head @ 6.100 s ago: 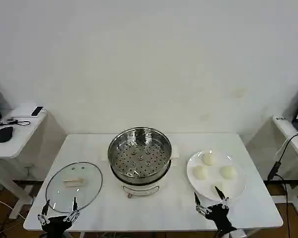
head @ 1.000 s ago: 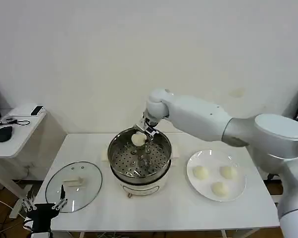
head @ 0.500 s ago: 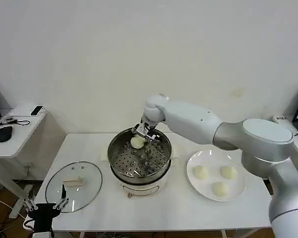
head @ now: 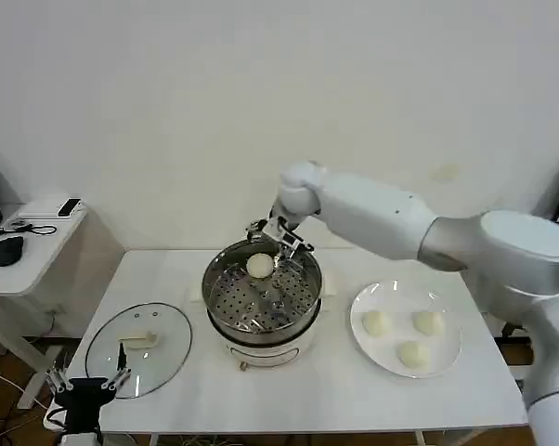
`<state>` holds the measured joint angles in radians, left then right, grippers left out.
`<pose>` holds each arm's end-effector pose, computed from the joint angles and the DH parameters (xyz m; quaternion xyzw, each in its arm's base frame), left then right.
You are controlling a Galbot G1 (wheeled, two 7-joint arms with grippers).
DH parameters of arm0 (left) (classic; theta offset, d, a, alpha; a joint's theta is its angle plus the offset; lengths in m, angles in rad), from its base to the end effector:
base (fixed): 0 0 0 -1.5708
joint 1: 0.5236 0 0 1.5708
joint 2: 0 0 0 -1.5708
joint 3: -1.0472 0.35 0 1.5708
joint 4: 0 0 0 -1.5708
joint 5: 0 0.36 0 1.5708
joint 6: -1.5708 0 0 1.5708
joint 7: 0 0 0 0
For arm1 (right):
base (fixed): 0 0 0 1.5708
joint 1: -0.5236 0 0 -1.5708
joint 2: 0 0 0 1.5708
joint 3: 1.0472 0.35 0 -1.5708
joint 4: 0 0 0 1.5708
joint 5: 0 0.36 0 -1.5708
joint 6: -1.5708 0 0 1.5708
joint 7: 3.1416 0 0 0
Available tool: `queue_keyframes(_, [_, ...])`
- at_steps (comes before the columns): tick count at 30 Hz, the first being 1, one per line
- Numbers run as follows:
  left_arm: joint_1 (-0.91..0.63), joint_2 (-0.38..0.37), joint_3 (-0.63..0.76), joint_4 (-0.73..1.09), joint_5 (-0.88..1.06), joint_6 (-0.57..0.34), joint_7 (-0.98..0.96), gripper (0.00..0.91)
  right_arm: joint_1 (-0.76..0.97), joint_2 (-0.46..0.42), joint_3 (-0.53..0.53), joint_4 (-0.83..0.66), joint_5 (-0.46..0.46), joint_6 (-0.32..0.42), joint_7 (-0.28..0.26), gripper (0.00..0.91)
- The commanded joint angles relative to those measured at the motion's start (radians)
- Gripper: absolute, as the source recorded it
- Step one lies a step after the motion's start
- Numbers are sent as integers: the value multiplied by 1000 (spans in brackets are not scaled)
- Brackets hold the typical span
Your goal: Take steamed baozi put them in steamer then cover it.
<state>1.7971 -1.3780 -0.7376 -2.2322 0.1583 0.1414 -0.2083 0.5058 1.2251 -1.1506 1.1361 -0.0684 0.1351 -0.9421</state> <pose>0.1248 0.0839 -0.2733 0.1323 -0.9614 -0.2275 0.0805 0.5813 0.1356 -0.0441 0.5689 -0.3668 0.7346 0.0464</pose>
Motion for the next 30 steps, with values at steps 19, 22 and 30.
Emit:
queue_keyframes(19, [-83, 91, 26, 57, -8, 14, 29, 907, -199, -784, 29, 498, 62, -457, 36, 907])
queue_keyframes(22, [-80, 95, 18, 50, -9, 14, 30, 907, -281, -772, 77, 486, 61, -480, 44, 907])
queue_keyframes(30, [-63, 99, -11, 36, -12, 16, 33, 907, -450, -684, 171, 379, 88, -498, 54, 907])
